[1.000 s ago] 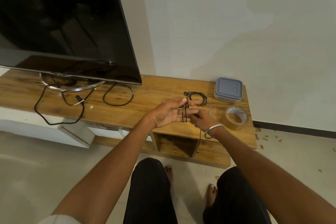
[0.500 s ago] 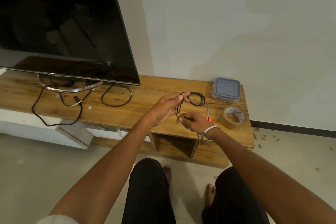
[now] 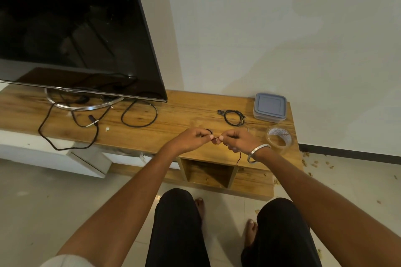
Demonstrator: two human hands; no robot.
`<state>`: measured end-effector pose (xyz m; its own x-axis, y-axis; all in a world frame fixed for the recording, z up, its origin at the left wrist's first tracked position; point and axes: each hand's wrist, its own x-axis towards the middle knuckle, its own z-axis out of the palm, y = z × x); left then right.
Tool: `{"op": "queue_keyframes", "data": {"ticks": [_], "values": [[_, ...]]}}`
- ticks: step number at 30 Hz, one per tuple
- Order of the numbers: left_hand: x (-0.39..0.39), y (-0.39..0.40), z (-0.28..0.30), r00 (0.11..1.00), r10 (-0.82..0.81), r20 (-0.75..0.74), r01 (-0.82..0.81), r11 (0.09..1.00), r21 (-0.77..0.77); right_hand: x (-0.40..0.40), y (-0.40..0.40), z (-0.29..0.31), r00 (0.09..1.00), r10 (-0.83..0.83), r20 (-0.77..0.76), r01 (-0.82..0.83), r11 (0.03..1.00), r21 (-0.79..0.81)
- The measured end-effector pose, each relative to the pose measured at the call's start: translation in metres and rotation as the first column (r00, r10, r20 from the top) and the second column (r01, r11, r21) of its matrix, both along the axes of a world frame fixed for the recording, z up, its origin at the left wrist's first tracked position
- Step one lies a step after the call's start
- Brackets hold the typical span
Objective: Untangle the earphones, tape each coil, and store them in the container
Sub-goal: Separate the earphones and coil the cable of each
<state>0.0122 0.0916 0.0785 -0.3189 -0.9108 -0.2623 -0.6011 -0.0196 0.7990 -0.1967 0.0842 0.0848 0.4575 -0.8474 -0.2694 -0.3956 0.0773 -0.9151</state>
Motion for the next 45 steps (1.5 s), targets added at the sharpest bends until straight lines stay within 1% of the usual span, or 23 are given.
{"op": "queue_keyframes", "data": {"ticks": [3,6,10,11,13,16,19,23,27,30,33,34,36,39,40,42,44,45], "values": [[0.001,0.004,0.001,0.997,-0.071,-0.029,0.072,0.996,0.054,-0.001,-0.002,0.001,1.000,-0.010,-0.001,0.010,1.000,-0.009],[-0.002,0.008,0.006,0.992,-0.121,-0.033,0.123,0.987,0.101,-0.003,-0.003,0.004,0.998,-0.042,-0.038,0.039,0.996,-0.080],[-0.008,0.010,0.010,0.981,-0.164,-0.101,0.181,0.965,0.190,-0.003,-0.004,0.006,0.998,-0.041,-0.041,0.036,0.993,-0.109],[-0.009,0.011,0.012,0.979,-0.151,-0.139,0.180,0.956,0.233,-0.003,-0.004,0.006,0.998,-0.046,-0.038,0.042,0.993,-0.111],[-0.012,0.013,0.017,0.959,-0.073,-0.273,0.166,0.927,0.337,-0.002,-0.003,0.007,0.998,-0.061,-0.003,0.061,0.992,-0.113],[-0.016,0.014,0.023,0.871,0.059,-0.488,0.187,0.878,0.441,-0.003,-0.002,0.003,0.991,-0.112,0.077,0.119,0.988,-0.100],[-0.018,0.015,0.028,0.773,0.114,-0.624,0.233,0.864,0.446,-0.002,-0.002,0.004,0.981,-0.139,0.139,0.149,0.986,-0.071],[-0.021,0.015,0.030,0.655,0.218,-0.723,0.209,0.868,0.451,0.005,0.002,0.006,0.963,-0.195,0.188,0.198,0.980,0.006],[-0.022,0.014,0.033,0.612,0.215,-0.761,0.222,0.876,0.427,0.005,0.004,-0.005,0.965,-0.212,0.155,0.211,0.977,0.025],[-0.021,0.015,0.036,0.558,0.216,-0.802,0.225,0.890,0.396,0.005,0.006,-0.008,0.972,-0.162,0.170,0.163,0.987,0.008],[-0.025,0.016,0.041,0.524,0.215,-0.824,0.182,0.917,0.354,0.009,0.011,-0.012,0.979,-0.172,0.108,0.174,0.985,-0.017],[-0.026,0.016,0.042,0.525,0.211,-0.824,0.158,0.928,0.338,0.010,0.012,-0.015,0.983,-0.165,0.083,0.167,0.986,-0.016],[-0.029,0.014,0.044,0.545,0.211,-0.812,0.092,0.947,0.308,0.013,0.015,-0.020,0.994,-0.095,0.047,0.097,0.995,-0.033],[-0.030,0.010,0.044,0.603,0.230,-0.764,-0.031,0.963,0.266,0.016,0.020,-0.024,1.000,-0.006,0.012,0.007,0.999,-0.037],[-0.030,0.010,0.044,0.641,0.235,-0.730,-0.081,0.967,0.240,0.017,0.021,-0.023,1.000,0.014,0.009,-0.014,0.999,-0.037],[-0.026,0.008,0.039,0.764,0.211,-0.610,-0.172,0.977,0.123,0.019,0.022,-0.021,0.999,0.041,0.013,-0.041,0.999,-0.034],[-0.020,0.006,0.030,0.885,0.159,-0.437,-0.192,0.981,-0.032,0.020,0.021,-0.017,0.998,0.054,0.023,-0.054,0.998,-0.032],[-0.017,0.005,0.024,0.927,0.131,-0.352,-0.173,0.981,-0.091,0.020,0.020,-0.014,0.998,0.059,0.030,-0.058,0.998,-0.031]]}}
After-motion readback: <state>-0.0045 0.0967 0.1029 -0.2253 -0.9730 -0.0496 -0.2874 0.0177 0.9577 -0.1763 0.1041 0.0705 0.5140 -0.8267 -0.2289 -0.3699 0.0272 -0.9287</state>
